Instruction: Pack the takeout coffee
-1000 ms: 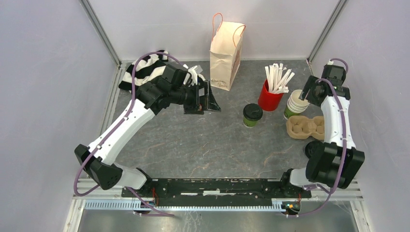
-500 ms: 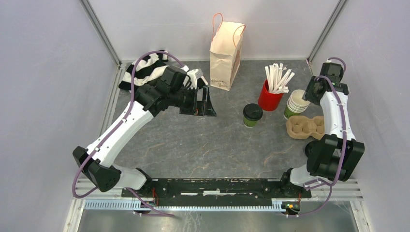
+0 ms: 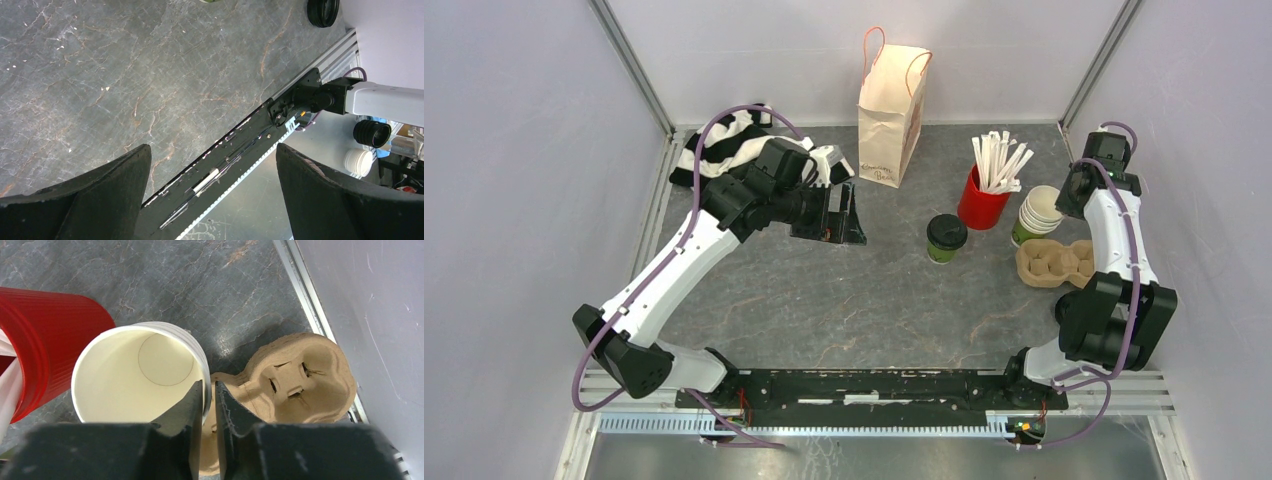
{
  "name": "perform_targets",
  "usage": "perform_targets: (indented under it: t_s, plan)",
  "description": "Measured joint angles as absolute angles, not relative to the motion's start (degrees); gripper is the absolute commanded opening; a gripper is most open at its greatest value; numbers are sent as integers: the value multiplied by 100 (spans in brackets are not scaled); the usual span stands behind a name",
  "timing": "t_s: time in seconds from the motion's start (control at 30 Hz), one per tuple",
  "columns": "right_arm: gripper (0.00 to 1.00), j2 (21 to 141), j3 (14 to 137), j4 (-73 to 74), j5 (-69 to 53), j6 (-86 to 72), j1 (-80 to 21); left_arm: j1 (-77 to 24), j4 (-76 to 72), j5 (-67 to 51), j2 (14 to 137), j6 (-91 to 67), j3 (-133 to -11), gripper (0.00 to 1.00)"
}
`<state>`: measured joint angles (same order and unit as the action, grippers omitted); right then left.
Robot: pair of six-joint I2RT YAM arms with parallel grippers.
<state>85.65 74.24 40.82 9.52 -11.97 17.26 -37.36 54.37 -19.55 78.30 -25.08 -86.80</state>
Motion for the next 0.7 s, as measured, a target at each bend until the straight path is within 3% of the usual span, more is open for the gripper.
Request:
perform_targets:
  t_s: [0.17, 0.7]
  plan:
    - [0, 8567, 7422, 4080, 982, -1175, 1723, -3736, 5437, -1957, 7826, -2506, -8680, 100]
    - [0, 8230, 7467, 4154, 805, -1264, 1717, -3736, 5459, -1951, 7826, -2504, -8680, 100]
